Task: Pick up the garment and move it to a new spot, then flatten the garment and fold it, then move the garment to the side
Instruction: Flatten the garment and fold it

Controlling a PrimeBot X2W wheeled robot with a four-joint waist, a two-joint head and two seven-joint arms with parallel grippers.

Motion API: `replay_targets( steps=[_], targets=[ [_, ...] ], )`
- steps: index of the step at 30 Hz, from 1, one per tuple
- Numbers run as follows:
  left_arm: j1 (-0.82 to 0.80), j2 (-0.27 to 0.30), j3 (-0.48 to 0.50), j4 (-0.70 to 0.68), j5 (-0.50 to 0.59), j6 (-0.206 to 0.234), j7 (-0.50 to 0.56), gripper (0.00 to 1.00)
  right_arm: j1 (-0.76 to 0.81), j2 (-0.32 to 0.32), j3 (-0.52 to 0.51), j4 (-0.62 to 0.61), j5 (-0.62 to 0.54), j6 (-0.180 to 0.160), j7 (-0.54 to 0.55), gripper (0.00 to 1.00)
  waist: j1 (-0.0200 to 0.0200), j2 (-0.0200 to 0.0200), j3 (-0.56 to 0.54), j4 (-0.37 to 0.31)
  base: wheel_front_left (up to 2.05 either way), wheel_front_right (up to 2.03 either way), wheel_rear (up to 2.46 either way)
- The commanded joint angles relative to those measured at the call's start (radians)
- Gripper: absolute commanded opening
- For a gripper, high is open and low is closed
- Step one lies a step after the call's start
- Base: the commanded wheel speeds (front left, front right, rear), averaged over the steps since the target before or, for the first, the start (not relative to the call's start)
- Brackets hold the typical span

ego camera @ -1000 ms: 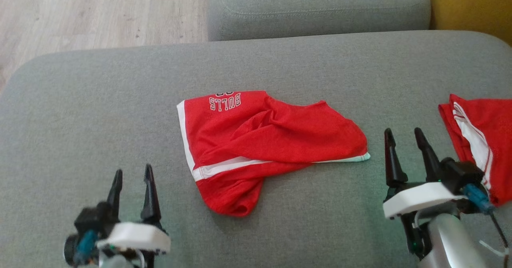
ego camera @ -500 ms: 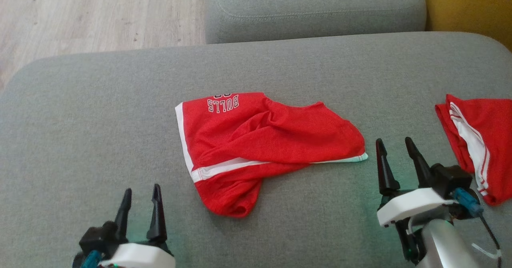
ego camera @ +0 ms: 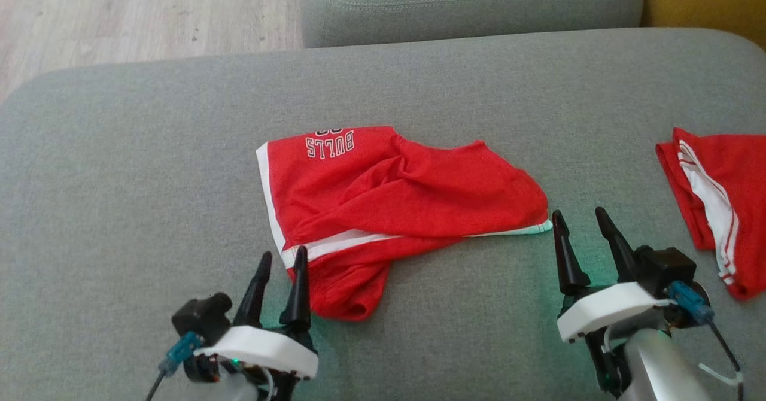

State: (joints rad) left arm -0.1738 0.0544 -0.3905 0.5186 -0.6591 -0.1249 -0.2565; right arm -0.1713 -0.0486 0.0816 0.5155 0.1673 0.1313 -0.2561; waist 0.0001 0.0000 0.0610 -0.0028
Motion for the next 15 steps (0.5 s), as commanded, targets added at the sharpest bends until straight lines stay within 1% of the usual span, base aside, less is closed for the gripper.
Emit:
replay_targets(
  steps=[1,5,8,15],
  targets=[
    [-0.043,0.015,0.008,-0.010,-0.024,-0.006,-0.005,1.00,-0.035,-0.002,0.024,-0.030,0.002,-0.001,-0.006,1.00,-0.0001,0.0000,0.006,-0.001,0.00,0.00,0.00],
    [-0.064,0.028,-0.057,0.019,-0.113,-0.006,-0.005,1.00,-0.040,-0.002,0.028,-0.030,0.004,-0.001,-0.006,1.00,-0.0001,0.0000,0.015,-0.003,0.00,0.00,0.00],
    [-0.079,0.043,-0.096,0.032,-0.158,-0.006,-0.005,1.00,-0.043,-0.002,0.029,-0.032,0.005,-0.001,-0.006,1.00,-0.0001,0.0000,0.021,-0.004,0.00,0.00,0.00],
    [-0.101,0.065,-0.142,0.036,-0.212,-0.006,-0.005,1.00,-0.048,-0.002,0.035,-0.034,0.008,-0.001,-0.006,1.00,-0.0001,0.0000,0.031,-0.007,0.00,0.00,0.00]
  ],
)
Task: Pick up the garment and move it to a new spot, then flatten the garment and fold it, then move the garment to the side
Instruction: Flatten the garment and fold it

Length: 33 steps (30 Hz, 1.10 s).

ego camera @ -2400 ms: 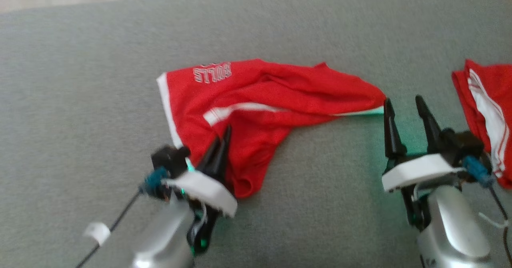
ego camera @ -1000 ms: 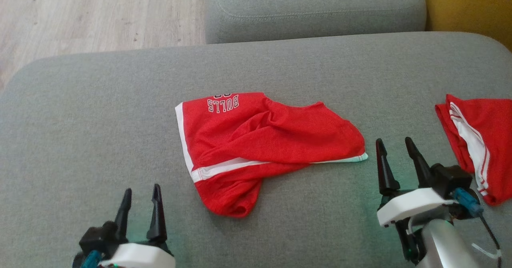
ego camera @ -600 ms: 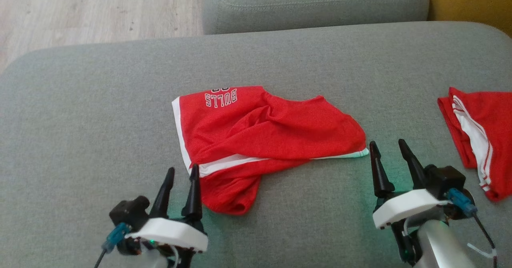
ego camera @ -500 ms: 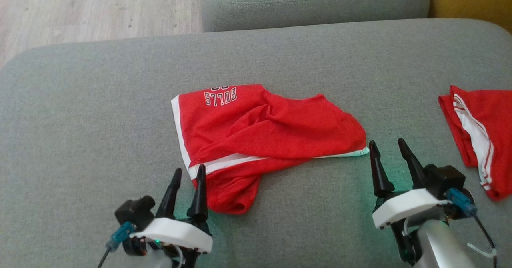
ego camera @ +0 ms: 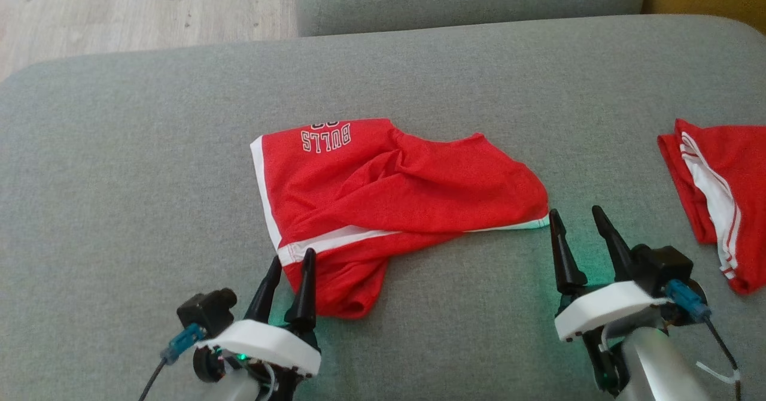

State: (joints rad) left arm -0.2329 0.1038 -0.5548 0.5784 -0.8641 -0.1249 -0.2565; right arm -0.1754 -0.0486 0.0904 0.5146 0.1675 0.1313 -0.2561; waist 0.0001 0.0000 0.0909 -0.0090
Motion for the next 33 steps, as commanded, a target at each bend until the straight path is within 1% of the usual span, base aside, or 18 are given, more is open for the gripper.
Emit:
replay_targets(
  steps=[1,9,14,17,19,20,21,22,24,28,33],
  targets=[
    [-0.044,0.017,0.016,-0.026,-0.017,-0.006,-0.005,1.00,-0.045,-0.002,0.028,-0.033,0.009,-0.001,-0.006,1.00,-0.0001,0.0000,0.003,-0.002,0.00,0.00,0.00],
    [-0.063,0.042,-0.034,-0.059,-0.089,-0.006,-0.005,1.00,-0.055,-0.002,0.034,-0.039,0.010,-0.001,-0.006,1.00,-0.0001,0.0000,0.014,-0.007,0.00,0.00,0.00],
    [-0.057,0.049,-0.007,-0.102,-0.074,-0.006,-0.005,1.00,-0.056,-0.002,0.032,-0.040,0.013,-0.001,-0.006,1.00,-0.0001,0.0000,0.017,-0.004,0.00,0.00,0.00],
    [-0.050,0.050,-0.012,-0.114,-0.071,-0.006,-0.005,1.00,-0.056,-0.002,0.035,-0.038,0.014,-0.001,-0.006,1.00,-0.0001,0.0000,0.018,-0.002,0.00,0.00,0.00],
    [-0.048,0.050,-0.010,-0.128,-0.073,-0.006,-0.005,0.47,-0.056,-0.002,0.038,-0.036,0.016,-0.001,-0.006,1.00,-0.0001,0.0000,0.018,-0.002,0.00,0.00,0.00],
    [-0.046,0.051,-0.003,-0.136,-0.069,-0.006,-0.005,0.30,-0.056,-0.002,0.038,-0.034,0.017,-0.001,-0.006,1.00,-0.0001,0.0000,0.018,-0.001,0.00,0.00,0.00],
    [-0.043,0.049,0.005,-0.144,-0.067,-0.006,-0.005,0.07,-0.055,-0.002,0.037,-0.031,0.019,-0.001,-0.006,1.00,-0.0001,0.0000,0.018,0.000,0.00,0.00,0.00],
    [-0.040,0.048,0.011,-0.151,-0.063,-0.006,-0.005,0.00,-0.054,-0.002,0.037,-0.027,0.020,-0.001,-0.006,1.00,-0.0001,0.0000,0.019,0.000,0.00,0.00,0.00],
    [-0.035,0.048,0.016,-0.157,-0.051,-0.006,-0.005,0.00,-0.053,-0.002,0.035,-0.005,0.033,-0.001,-0.006,1.00,-0.0001,0.0000,0.019,0.001,0.00,0.00,0.00],
    [-0.029,0.045,0.023,-0.161,-0.026,-0.006,-0.005,0.00,-0.067,-0.002,0.028,0.056,0.103,-0.001,-0.006,1.00,-0.0001,0.0000,0.026,0.004,0.00,0.00,0.00],
    [-0.030,0.043,0.019,-0.165,-0.009,-0.006,-0.005,0.00,-0.122,-0.002,0.037,0.125,0.164,-0.001,-0.006,1.00,-0.0001,0.0000,0.041,0.013,0.00,0.00,0.00]
  ],
)
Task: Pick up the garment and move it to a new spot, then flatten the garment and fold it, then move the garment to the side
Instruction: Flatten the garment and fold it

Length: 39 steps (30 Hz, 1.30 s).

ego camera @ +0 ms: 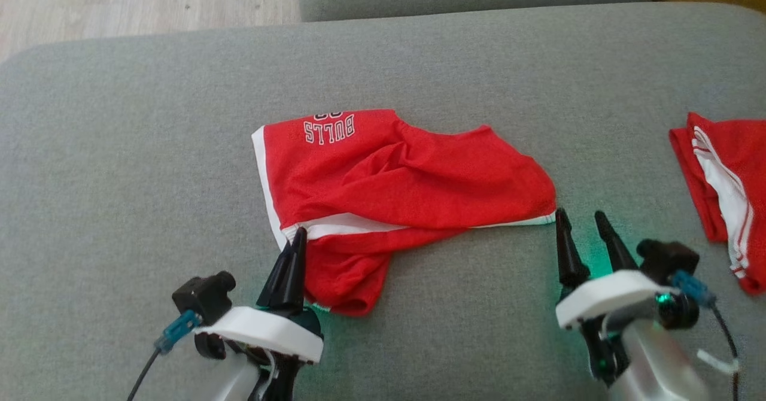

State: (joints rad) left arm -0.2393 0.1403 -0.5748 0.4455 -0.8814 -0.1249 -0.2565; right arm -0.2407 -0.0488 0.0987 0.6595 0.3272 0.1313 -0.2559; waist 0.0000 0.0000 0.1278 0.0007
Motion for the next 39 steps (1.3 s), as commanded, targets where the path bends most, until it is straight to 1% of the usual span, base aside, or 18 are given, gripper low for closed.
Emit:
replay_targets(
  steps=[1,12,13,14,15,16,17,18,19,22,24,28,30,34,39],
  targets=[
    [-0.024,0.006,0.037,-0.032,0.010,-0.006,-0.005,0.00,-0.067,-0.001,0.031,-0.002,0.005,-0.001,-0.006,1.00,0.0000,0.0000,0.006,0.006,0.00,0.00,0.00],
    [-0.038,0.006,0.020,-0.032,0.028,-0.006,-0.005,0.00,-0.152,-0.001,0.043,0.184,-0.051,-0.001,-0.006,1.00,0.0000,0.0000,0.030,0.026,0.00,0.00,0.00],
    [-0.039,0.006,0.020,-0.032,0.029,-0.006,-0.005,0.00,-0.159,-0.001,0.042,0.198,-0.053,-0.001,-0.006,0.97,0.0000,0.0000,0.033,0.027,0.00,0.00,0.00],
    [-0.041,0.006,0.021,-0.033,0.030,-0.006,-0.005,0.00,-0.165,-0.001,0.045,0.213,-0.059,-0.001,-0.006,0.90,0.0000,0.0000,0.037,0.028,0.00,0.00,0.00],
    [-0.043,0.006,0.021,-0.034,0.031,-0.006,-0.005,0.00,-0.171,-0.001,0.047,0.227,-0.057,-0.001,-0.006,0.75,0.0000,0.0000,0.040,0.029,0.00,0.00,0.00],
    [-0.045,0.006,0.022,-0.035,0.033,-0.006,-0.005,0.00,-0.177,-0.001,0.049,0.236,-0.054,-0.001,-0.006,0.47,0.0000,0.0000,0.043,0.029,0.00,0.00,0.00],
    [-0.047,0.007,0.022,-0.036,0.034,-0.006,-0.005,0.00,-0.183,-0.001,0.051,0.243,-0.053,-0.001,-0.006,0.40,0.0000,0.0000,0.046,0.029,0.00,0.00,0.00],
    [-0.049,0.007,0.024,-0.037,0.035,-0.006,-0.005,0.00,-0.188,-0.001,0.055,0.249,-0.049,-0.001,-0.006,0.25,0.0000,0.0000,0.049,0.030,0.00,0.00,0.00],
    [-0.051,0.007,0.025,-0.038,0.038,-0.006,-0.005,0.00,-0.192,-0.001,0.057,0.254,-0.048,-0.001,-0.006,0.00,0.0000,0.0000,0.052,0.030,0.00,0.00,0.00],
    [-0.054,0.011,0.027,-0.037,0.045,-0.006,-0.005,0.00,-0.200,-0.001,0.064,0.262,-0.043,-0.001,-0.006,0.00,0.0000,0.0000,0.056,0.031,0.00,0.00,0.00],
    [-0.056,0.014,0.036,-0.039,0.051,-0.006,-0.005,0.00,-0.201,-0.001,0.065,0.247,-0.035,-0.001,-0.006,0.00,0.0000,0.0000,0.055,0.031,0.00,0.00,0.00],
    [-0.059,0.026,0.057,-0.074,0.085,-0.006,-0.005,0.00,-0.189,-0.001,0.052,0.163,-0.015,-0.001,-0.006,0.00,0.0000,0.0000,0.031,0.027,0.00,0.00,0.00],
    [-0.070,0.044,0.062,-0.101,0.106,-0.006,-0.005,0.00,-0.185,-0.001,0.048,0.107,0.013,-0.001,-0.006,0.00,0.0000,0.0000,0.011,0.023,0.00,0.00,0.00],
    [-0.127,0.109,0.067,-0.168,0.145,-0.006,-0.005,0.00,-0.214,-0.001,0.055,0.015,0.086,-0.001,-0.006,0.00,0.0000,0.0000,-0.037,0.012,0.00,0.00,0.00],
    [-0.243,0.222,0.060,-0.247,0.179,-0.006,-0.005,0.00,-0.306,-0.001,0.077,-0.083,0.195,-0.001,-0.006,0.00,0.0000,0.0000,-0.095,0.000,0.00,0.00,0.00]
  ],
)
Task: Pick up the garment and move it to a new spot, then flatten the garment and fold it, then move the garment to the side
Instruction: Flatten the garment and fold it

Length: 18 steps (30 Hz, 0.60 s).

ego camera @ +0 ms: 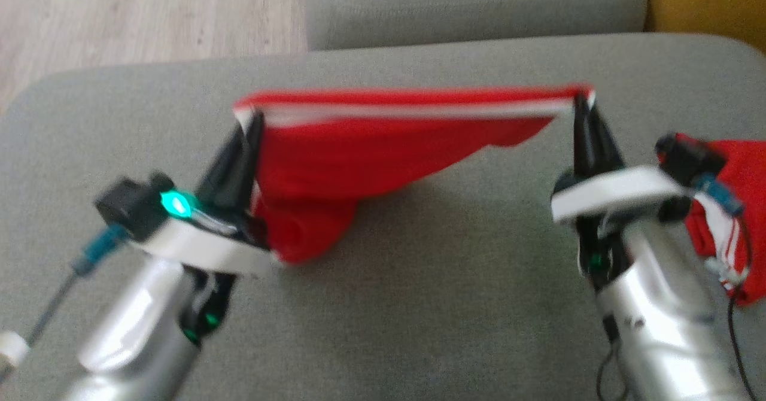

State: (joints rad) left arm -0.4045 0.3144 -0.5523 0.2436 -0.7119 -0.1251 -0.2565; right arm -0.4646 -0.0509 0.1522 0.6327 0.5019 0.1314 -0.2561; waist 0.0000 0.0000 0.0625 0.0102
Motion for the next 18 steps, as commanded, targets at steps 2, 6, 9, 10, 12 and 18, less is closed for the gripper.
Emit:
replay_targets(
  steps=[2,6,9,10,12,18],
  targets=[
    [-0.128,0.092,0.030,-0.072,0.015,-0.006,-0.005,0.00,-0.124,-0.004,0.038,-0.100,0.058,-0.001,-0.005,0.00,0.0000,0.0000,-0.051,-0.014,0.00,0.00,0.00],
    [-0.222,0.167,0.012,-0.113,0.004,-0.006,-0.005,0.00,-0.195,-0.038,0.052,-0.207,0.122,-0.001,0.031,0.00,0.0000,0.0000,-0.074,-0.018,0.00,0.00,0.00],
    [-0.282,0.212,-0.020,-0.121,-0.019,-0.006,-0.005,0.00,-0.233,-0.065,0.043,-0.280,0.155,-0.001,0.076,0.00,0.0000,0.0000,-0.080,-0.019,0.00,0.00,0.00],
    [-0.299,0.220,-0.029,-0.121,-0.035,-0.006,-0.002,0.00,-0.243,-0.070,0.036,-0.299,0.163,-0.001,0.093,0.00,0.0000,0.0000,-0.079,-0.020,0.00,0.00,0.00],
    [-0.317,0.232,-0.042,-0.121,-0.043,-0.006,0.002,0.00,-0.251,-0.073,0.029,-0.314,0.169,-0.001,0.110,0.00,0.0000,0.0000,-0.076,-0.021,0.00,0.00,0.00],
    [-0.405,0.245,-0.091,-0.071,-0.094,-0.006,0.028,0.00,-0.311,-0.075,0.001,-0.326,0.135,-0.001,0.179,0.00,0.0000,0.0000,0.001,-0.030,0.00,0.00,0.00]
  ],
)
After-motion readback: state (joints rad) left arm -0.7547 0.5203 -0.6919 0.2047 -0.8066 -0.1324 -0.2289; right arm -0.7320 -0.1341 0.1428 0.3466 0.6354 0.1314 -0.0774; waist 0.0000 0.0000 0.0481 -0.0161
